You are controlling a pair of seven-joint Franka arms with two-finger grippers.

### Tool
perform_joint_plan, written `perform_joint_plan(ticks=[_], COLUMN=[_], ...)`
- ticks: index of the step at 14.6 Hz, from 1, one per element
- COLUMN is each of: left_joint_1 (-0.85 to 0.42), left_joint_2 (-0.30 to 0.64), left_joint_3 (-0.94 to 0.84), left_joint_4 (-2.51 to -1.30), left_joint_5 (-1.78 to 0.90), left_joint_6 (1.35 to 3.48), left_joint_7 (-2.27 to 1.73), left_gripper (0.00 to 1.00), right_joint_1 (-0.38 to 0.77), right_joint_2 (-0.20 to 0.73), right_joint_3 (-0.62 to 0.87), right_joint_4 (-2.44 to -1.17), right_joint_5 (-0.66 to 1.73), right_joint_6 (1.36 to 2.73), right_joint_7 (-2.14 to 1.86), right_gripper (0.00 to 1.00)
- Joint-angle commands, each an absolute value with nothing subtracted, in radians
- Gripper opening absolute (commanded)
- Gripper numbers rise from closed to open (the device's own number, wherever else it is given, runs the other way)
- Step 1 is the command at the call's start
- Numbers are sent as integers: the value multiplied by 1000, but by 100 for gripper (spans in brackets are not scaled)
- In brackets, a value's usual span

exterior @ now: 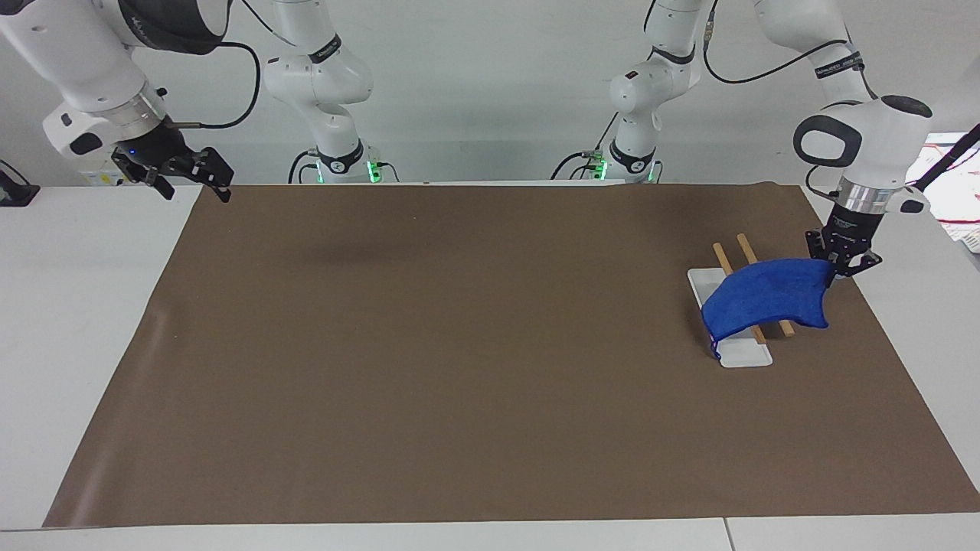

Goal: Right arm passes towel to left arm to hang
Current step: 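Open the left gripper and release the towel onto the crossbar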

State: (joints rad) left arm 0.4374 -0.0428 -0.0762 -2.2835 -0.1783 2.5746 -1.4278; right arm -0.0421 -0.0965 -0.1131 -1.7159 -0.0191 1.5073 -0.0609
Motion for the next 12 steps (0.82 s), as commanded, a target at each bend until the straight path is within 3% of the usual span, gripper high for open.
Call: perform_joint_plan(ticks=[1,7,12], left_joint_1=[449,425,316], left_joint_2=[-38,-40,-81], left_joint_3=[-86,-89,-92], left_joint_4=[-2275,-2156,-2120], left_joint_5=[-156,-155,-156], left_joint_6=[2585,2450,2373], left_joint_7=[-1425,-1358,-1041], left_gripper=[100,100,100], right_joint_1=[-48,-48,-48], right_joint_2=[-109,-109,-109], right_joint_3=[-114,-114,-114], right_joint_4=[-1732,-1732,-1732], right_joint_5=[-15,-15,-15], right_joint_6=[1513,1513,1513], right_joint_7=[-78,-78,-78], right_gripper=[100,100,100])
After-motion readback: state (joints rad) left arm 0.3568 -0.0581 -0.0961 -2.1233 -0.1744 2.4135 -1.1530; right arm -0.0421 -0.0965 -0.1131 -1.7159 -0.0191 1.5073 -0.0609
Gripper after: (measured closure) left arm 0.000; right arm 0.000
